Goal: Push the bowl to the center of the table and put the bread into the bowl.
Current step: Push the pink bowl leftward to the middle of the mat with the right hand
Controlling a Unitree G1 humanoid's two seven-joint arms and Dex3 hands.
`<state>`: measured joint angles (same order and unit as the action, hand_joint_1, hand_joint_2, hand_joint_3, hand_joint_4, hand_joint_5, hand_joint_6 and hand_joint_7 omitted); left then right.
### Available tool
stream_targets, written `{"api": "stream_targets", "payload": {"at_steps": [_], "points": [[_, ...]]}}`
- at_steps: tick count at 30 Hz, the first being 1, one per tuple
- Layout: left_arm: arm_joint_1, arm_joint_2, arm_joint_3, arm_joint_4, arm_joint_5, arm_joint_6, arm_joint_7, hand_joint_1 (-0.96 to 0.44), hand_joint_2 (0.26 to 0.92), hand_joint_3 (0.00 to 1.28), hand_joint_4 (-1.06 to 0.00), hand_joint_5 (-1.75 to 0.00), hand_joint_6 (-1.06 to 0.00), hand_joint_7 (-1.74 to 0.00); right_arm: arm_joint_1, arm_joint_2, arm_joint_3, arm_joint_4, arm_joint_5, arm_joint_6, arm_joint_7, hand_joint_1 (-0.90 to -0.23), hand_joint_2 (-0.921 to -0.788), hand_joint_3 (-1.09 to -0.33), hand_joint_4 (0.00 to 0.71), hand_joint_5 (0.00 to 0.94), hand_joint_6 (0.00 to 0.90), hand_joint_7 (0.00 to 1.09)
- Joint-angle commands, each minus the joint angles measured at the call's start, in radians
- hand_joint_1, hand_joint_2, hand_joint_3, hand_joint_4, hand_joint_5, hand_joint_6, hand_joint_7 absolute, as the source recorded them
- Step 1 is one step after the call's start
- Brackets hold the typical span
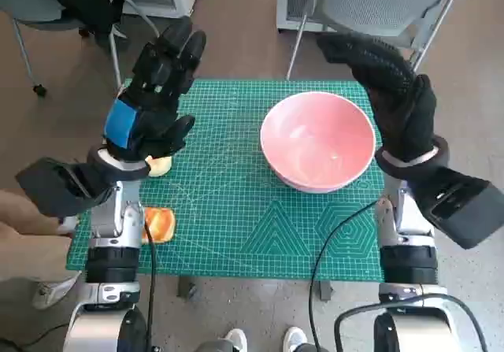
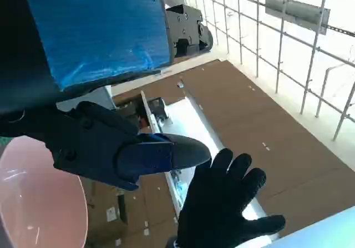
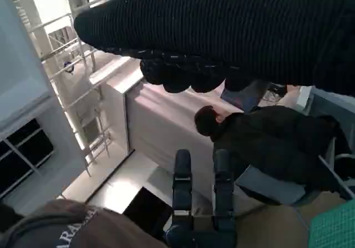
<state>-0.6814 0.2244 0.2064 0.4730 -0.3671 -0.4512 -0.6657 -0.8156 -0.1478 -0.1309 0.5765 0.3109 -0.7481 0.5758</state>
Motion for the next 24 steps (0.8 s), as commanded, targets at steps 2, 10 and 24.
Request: {"api": "stream_targets", "payload": {"at_steps": [2, 10, 24], "points": [[-0.02, 0.003, -0.004, 0.007, -0.003, -0.004, -0.005, -0.67, 0.921, 0.39, -0.02, 0.0, -0.05, -0.28, 0.017, -0.004, 0.001, 0.002, 0.004, 0.013, 0.008, -0.705, -0.921, -0.77, 0.077, 0.002, -0.001, 0.35], [-0.022, 0.0, -0.006, 0.011, -0.005, -0.007, -0.008, -0.67, 0.921, 0.39, -0.02, 0.0, -0.06, -0.27, 0.017, -0.008, 0.0, 0.0, 0.009, 0.017, 0.015, -0.707, -0.921, -0.769, 0.076, 0.001, -0.001, 0.35], [-0.018, -0.004, -0.005, 0.009, -0.011, 0.0, -0.015, -0.66, 0.921, 0.39, -0.02, 0.0, -0.06, -0.26, 0.02, -0.018, -0.003, -0.002, 0.003, 0.013, 0.017, -0.712, -0.921, -0.768, 0.074, 0.0, -0.001, 0.35]]}}
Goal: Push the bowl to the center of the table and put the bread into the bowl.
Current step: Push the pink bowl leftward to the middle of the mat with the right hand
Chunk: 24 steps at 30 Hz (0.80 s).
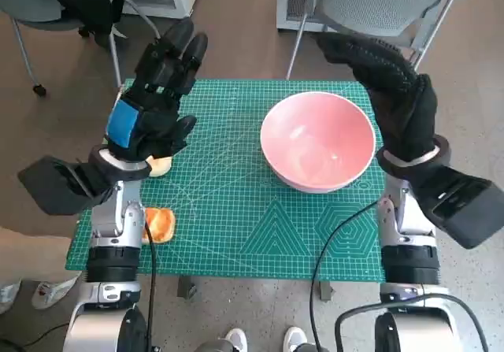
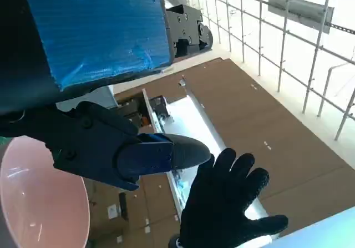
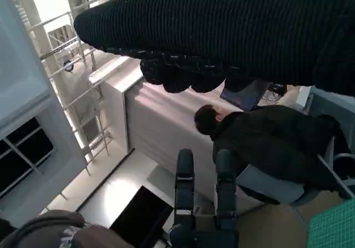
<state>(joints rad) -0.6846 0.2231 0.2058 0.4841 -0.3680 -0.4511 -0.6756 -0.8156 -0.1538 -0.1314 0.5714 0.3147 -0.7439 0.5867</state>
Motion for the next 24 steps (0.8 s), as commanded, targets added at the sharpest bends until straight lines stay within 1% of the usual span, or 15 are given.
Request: {"api": "stream_targets", "payload": {"at_steps": [1, 4, 8, 12, 14, 18, 20, 24], "points": [[-0.014, -0.003, -0.004, -0.004, -0.01, 0.0, -0.004, -0.66, 0.921, 0.39, -0.02, 0.0, -0.06, -0.26, 0.02, -0.013, -0.003, 0.003, -0.001, 0.008, 0.006, -0.712, -0.921, -0.767, 0.074, 0.0, -0.001, 0.35], [-0.013, -0.003, -0.004, -0.005, -0.012, 0.003, -0.005, -0.66, 0.921, 0.39, -0.02, 0.0, -0.07, -0.26, 0.015, -0.022, -0.011, 0.014, 0.004, 0.009, 0.01, -0.713, -0.921, -0.767, 0.074, 0.0, -0.001, 0.35], [-0.012, -0.004, -0.005, -0.008, -0.014, 0.007, -0.005, -0.65, 0.921, 0.39, -0.03, 0.0, -0.07, -0.25, -0.014, -0.043, -0.037, 0.078, 0.013, 0.0, 0.018, -0.714, -0.921, -0.764, 0.075, 0.001, 0.0, 0.35], [-0.009, -0.005, -0.004, -0.011, -0.016, 0.009, -0.005, -0.65, 0.921, 0.39, -0.03, 0.0, -0.07, -0.25, -0.064, -0.071, -0.074, 0.208, 0.009, -0.028, 0.014, -0.708, -0.921, -0.763, 0.076, 0.001, 0.0, 0.35], [-0.007, -0.005, -0.004, -0.014, -0.017, 0.01, -0.005, -0.65, 0.921, 0.39, -0.03, 0.0, -0.07, -0.25, -0.087, -0.082, -0.089, 0.272, 0.003, -0.043, 0.009, -0.705, -0.921, -0.764, 0.076, 0.001, 0.0, 0.35], [-0.003, -0.006, -0.005, -0.02, -0.016, 0.011, -0.002, -0.65, 0.921, 0.39, -0.03, 0.0, -0.07, -0.25, -0.132, -0.11, -0.117, 0.411, -0.02, -0.056, -0.027, -0.688, -0.921, -0.785, 0.071, 0.0, -0.001, 0.33], [-0.001, -0.006, -0.004, -0.024, -0.016, 0.012, -0.001, -0.65, 0.921, 0.39, -0.03, 0.0, -0.07, -0.24, -0.149, -0.12, -0.126, 0.465, -0.031, -0.052, -0.049, -0.681, -0.921, -0.799, 0.067, 0.0, -0.001, 0.32], [0.003, -0.008, -0.003, -0.029, -0.016, 0.013, 0.001, -0.65, 0.921, 0.39, -0.02, 0.0, -0.07, -0.24, -0.171, -0.138, -0.134, 0.546, -0.054, -0.016, -0.112, -0.665, -0.921, -0.838, 0.051, 0.001, -0.001, 0.27]]}}
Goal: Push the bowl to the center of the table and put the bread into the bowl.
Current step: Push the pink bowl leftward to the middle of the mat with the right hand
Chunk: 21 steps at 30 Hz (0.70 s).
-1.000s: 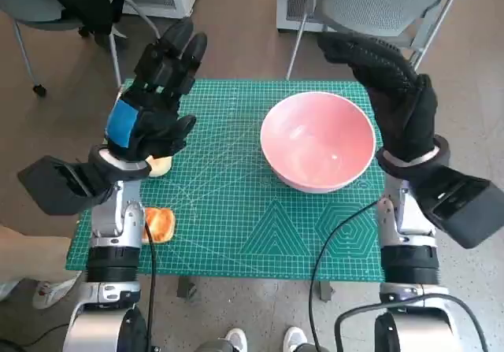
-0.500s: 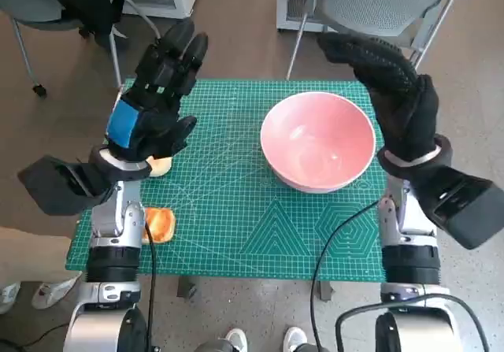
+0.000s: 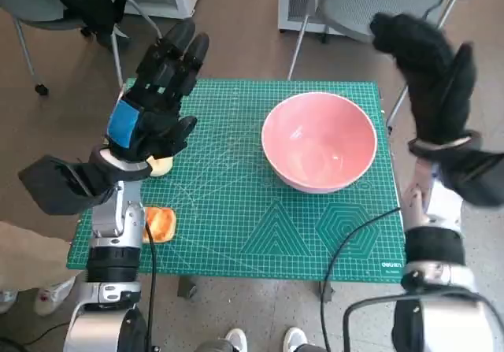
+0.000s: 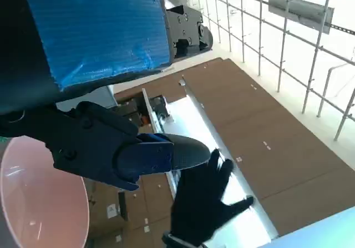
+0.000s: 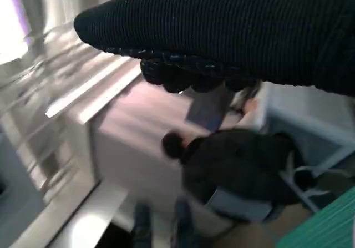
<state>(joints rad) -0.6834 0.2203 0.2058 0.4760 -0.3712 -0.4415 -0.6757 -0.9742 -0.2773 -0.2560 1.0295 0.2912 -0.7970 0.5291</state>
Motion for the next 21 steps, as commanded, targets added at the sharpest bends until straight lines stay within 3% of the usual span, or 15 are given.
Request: {"api": "stream_targets", "payload": {"at_steps": [1, 12, 21], "points": [[0.002, -0.005, -0.003, -0.02, -0.013, 0.004, 0.001, -0.65, 0.921, 0.39, -0.02, 0.0, -0.07, -0.24, -0.017, -0.019, -0.012, 0.105, -0.035, 0.053, -0.071, -0.662, -0.921, -0.845, 0.049, 0.0, -0.001, 0.27], [0.007, -0.007, 0.0, -0.03, -0.013, 0.009, 0.007, -0.66, 0.921, 0.39, -0.03, 0.0, -0.08, -0.24, -0.027, -0.041, -0.019, 0.197, -0.08, 0.143, -0.166, -0.664, -0.921, -0.861, 0.041, 0.0, -0.001, 0.22], [0.014, -0.007, -0.002, -0.048, -0.012, 0.019, 0.016, -0.66, 0.921, 0.4, -0.02, 0.0, -0.08, -0.24, -0.009, -0.058, -0.009, 0.24, -0.136, 0.197, -0.23, -0.635, -0.921, -0.897, 0.026, 0.0, -0.001, 0.2]]}}
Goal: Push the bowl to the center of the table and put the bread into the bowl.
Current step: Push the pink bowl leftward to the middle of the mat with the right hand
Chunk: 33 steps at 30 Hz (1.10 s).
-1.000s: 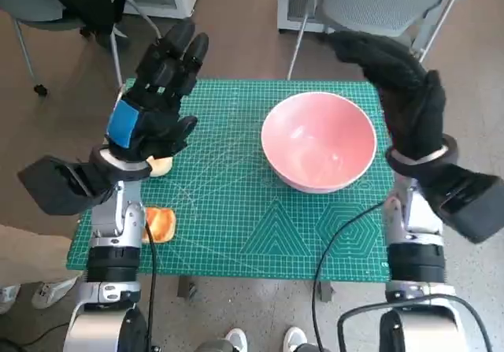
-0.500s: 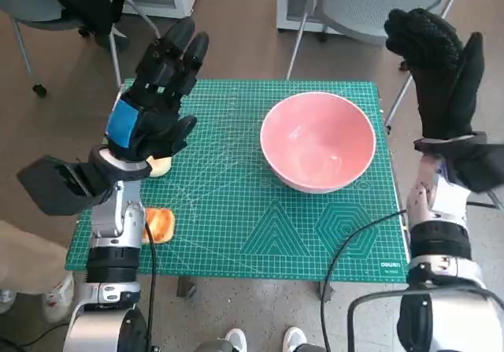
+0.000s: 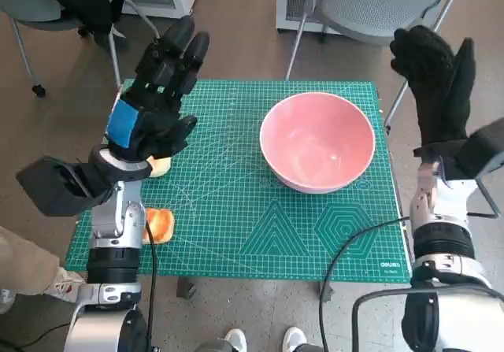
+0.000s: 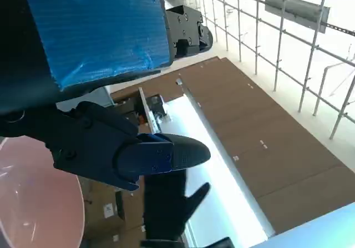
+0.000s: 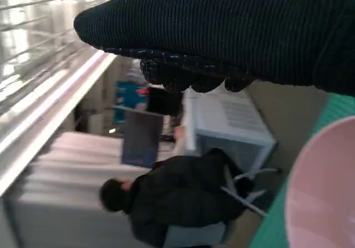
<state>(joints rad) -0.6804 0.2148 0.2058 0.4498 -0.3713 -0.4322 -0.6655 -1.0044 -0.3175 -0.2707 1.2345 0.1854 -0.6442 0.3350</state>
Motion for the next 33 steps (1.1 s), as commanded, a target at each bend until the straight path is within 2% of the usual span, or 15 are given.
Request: {"api": "stream_targets", "payload": {"at_steps": [1, 4, 8, 18, 26, 33], "points": [[0.012, -0.001, -0.001, -0.024, -0.011, 0.01, 0.007, -0.66, 0.921, 0.4, -0.02, 0.0, -0.08, -0.24, 0.023, -0.02, 0.006, 0.038, -0.036, 0.049, -0.042, -0.631, -0.921, -0.911, 0.025, 0.0, -0.001, 0.19], [0.014, 0.001, 0.0, -0.024, -0.01, 0.009, 0.008, -0.66, 0.921, 0.4, -0.02, 0.0, -0.08, -0.24, 0.031, -0.025, 0.008, 0.056, -0.055, 0.087, -0.065, -0.617, -0.921, -0.945, 0.024, 0.0, -0.001, 0.19], [0.017, 0.003, 0.0, -0.026, -0.009, 0.008, 0.009, -0.67, 0.921, 0.39, -0.02, 0.0, -0.08, -0.24, 0.041, -0.028, 0.005, 0.076, -0.068, 0.146, -0.085, -0.609, -0.921, -0.954, 0.022, 0.0, 0.0, 0.18], [0.034, 0.005, -0.005, -0.065, -0.001, 0.022, 0.026, -0.67, 0.921, 0.39, -0.02, 0.0, -0.08, -0.24, 0.073, -0.032, -0.011, 0.099, -0.083, 0.28, -0.12, -0.653, -0.921, -0.852, 0.023, 0.001, 0.017, 0.17], [0.045, 0.014, -0.005, -0.087, 0.001, 0.037, 0.033, -0.67, 0.921, 0.38, -0.02, 0.0, -0.08, -0.25, 0.085, -0.028, -0.02, 0.101, -0.081, 0.339, -0.143, -0.665, -0.921, -0.812, 0.029, 0.003, 0.045, 0.17], [0.051, 0.02, -0.005, -0.105, 0.003, 0.051, 0.037, -0.67, 0.921, 0.38, -0.02, 0.0, -0.07, -0.25, 0.089, -0.017, -0.028, 0.1, -0.081, 0.354, -0.15, -0.658, -0.921, -0.8, 0.03, 0.002, 0.054, 0.16]]}}
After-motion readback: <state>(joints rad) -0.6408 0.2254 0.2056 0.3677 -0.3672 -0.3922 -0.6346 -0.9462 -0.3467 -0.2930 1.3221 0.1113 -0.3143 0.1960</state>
